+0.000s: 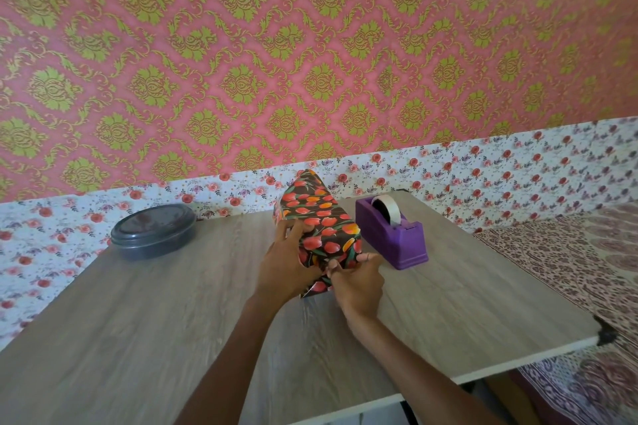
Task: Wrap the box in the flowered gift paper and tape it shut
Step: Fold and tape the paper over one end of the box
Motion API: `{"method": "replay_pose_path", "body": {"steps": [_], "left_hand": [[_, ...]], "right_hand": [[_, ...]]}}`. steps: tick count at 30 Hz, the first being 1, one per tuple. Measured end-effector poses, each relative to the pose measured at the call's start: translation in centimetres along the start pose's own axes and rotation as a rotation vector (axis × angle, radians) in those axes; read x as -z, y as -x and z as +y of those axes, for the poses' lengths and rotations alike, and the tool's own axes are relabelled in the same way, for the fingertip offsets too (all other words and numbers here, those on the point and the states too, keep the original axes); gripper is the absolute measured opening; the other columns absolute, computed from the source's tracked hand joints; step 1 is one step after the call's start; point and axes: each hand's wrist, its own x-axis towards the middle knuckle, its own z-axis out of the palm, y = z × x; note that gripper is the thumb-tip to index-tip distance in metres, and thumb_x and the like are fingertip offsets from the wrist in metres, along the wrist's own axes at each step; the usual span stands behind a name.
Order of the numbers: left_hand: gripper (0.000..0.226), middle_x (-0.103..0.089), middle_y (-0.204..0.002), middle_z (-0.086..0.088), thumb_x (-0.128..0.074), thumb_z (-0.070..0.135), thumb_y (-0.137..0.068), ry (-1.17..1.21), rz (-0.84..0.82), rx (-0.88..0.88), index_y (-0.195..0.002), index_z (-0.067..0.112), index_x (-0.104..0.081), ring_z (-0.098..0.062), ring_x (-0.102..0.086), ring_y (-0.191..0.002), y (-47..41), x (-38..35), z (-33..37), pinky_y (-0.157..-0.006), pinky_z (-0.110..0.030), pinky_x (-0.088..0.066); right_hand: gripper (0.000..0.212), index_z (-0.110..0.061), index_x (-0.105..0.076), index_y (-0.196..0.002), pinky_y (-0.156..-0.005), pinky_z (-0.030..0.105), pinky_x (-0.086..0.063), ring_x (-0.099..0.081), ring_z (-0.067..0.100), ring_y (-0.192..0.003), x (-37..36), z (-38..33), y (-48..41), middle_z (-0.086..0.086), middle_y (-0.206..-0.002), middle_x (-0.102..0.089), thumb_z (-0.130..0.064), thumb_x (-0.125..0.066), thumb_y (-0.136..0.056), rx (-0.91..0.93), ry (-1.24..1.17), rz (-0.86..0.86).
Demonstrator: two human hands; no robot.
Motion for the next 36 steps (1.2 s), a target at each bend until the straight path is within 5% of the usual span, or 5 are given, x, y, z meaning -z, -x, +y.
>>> {"method": "replay_pose_path", "body": {"steps": [7,17,25,31,36], "left_hand": [[0.078,-0.037,-0.138,0.005,-0.073,0.063,-0.07,-0.117,0.057,0.057,-0.13,0.031,-0.035,-0.024,-0.057,-0.114,-0.4,-0.7,0.6,-0.09,-0.043,-0.056],[0.08,-0.037,-0.135,0.003,-0.087,0.041,-0.066,-0.135,0.058,0.034,-0.127,0.026,-0.036,-0.027,-0.059,-0.112,-0.5,-0.8,1.0,-0.093,-0.045,-0.054],[0.08,-0.038,-0.134,0.003,-0.084,0.052,-0.065,-0.12,0.079,0.06,-0.125,0.028,-0.038,-0.024,-0.059,-0.111,-0.3,-0.8,1.2,-0.091,-0.042,-0.056],[0.078,-0.035,-0.139,0.001,-0.085,0.038,-0.071,-0.106,0.064,0.021,-0.131,0.024,-0.036,-0.024,-0.057,-0.117,-0.2,-0.7,1.4,-0.095,-0.039,-0.053],[0.078,-0.031,-0.143,-0.003,-0.084,0.027,-0.073,-0.114,0.015,0.037,-0.133,0.021,-0.035,-0.027,-0.055,-0.121,-0.4,-0.5,1.7,-0.097,-0.04,-0.052]], "right_hand": [[0.048,-0.023,-0.042,-0.092,-0.05,0.038,-0.059,-0.067,0.013,-0.051,0.4,0.6,0.0,-0.003,-0.078,-0.064,-0.059,-0.071,-0.078,0.034,0.071,-0.046],[0.042,-0.019,-0.042,-0.092,-0.041,0.036,-0.056,-0.066,0.02,-0.047,1.3,1.2,-0.6,0.0,-0.083,-0.061,-0.005,-0.078,-0.075,0.01,0.083,-0.152],[0.048,-0.035,-0.044,-0.088,-0.054,0.041,-0.059,-0.067,0.017,-0.067,0.9,1.9,-0.5,-0.002,-0.084,-0.061,-0.016,-0.082,-0.067,0.061,-0.036,-0.072],[0.059,-0.022,-0.055,-0.107,-0.076,0.018,-0.048,-0.058,-0.001,-0.092,1.2,1.2,-0.8,-0.015,-0.101,-0.06,-0.059,-0.077,-0.067,0.21,-0.076,0.004],[0.026,-0.023,-0.055,-0.084,-0.06,0.008,-0.037,-0.059,-0.001,-0.073,1.7,0.9,-0.9,-0.014,-0.078,-0.06,-0.026,-0.08,-0.079,0.271,-0.018,0.034]]}}
